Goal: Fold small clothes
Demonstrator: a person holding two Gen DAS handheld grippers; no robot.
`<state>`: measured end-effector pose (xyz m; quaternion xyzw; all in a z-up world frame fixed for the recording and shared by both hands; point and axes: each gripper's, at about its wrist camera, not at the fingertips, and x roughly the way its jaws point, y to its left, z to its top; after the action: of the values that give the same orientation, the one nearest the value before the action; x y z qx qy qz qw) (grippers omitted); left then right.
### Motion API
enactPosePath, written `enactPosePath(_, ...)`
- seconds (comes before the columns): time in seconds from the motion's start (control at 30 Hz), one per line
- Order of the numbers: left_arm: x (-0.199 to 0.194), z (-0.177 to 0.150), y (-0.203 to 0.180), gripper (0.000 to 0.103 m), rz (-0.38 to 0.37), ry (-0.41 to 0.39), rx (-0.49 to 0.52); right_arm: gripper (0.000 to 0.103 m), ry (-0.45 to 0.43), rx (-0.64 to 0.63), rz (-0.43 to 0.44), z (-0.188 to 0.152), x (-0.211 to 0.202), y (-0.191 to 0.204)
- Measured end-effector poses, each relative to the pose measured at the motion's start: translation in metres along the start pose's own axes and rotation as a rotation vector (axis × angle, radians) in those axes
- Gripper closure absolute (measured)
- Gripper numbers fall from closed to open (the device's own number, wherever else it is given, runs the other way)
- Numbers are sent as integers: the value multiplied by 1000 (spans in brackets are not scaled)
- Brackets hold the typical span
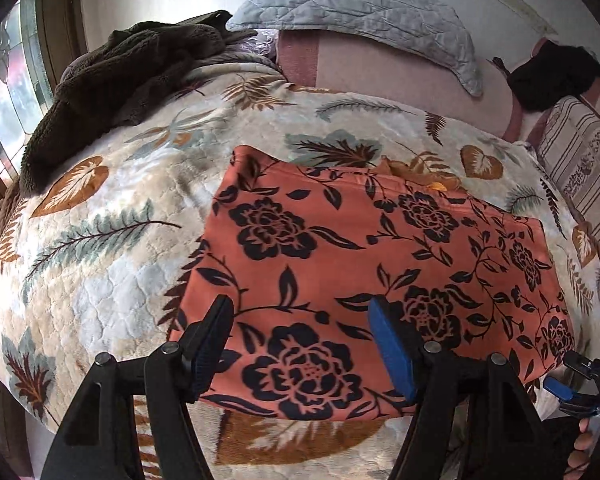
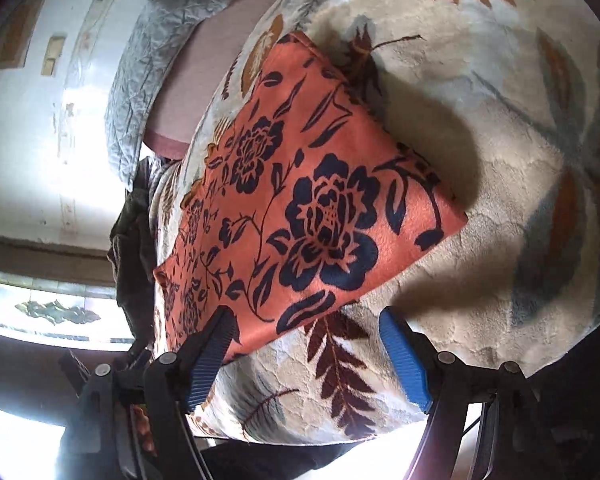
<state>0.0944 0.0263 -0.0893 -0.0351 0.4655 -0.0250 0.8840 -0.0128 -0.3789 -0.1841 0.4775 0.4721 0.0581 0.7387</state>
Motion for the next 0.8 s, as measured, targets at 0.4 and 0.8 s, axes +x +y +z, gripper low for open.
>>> enactPosePath(0.4, 15, -5, -38, 32, -9, 11, 27, 27, -95, 40, 9, 22, 2, -4)
enactPosePath(0.8, 30, -13, -57, 32, -73, 0, 49, 36, -174, 102, -15, 22, -1, -11)
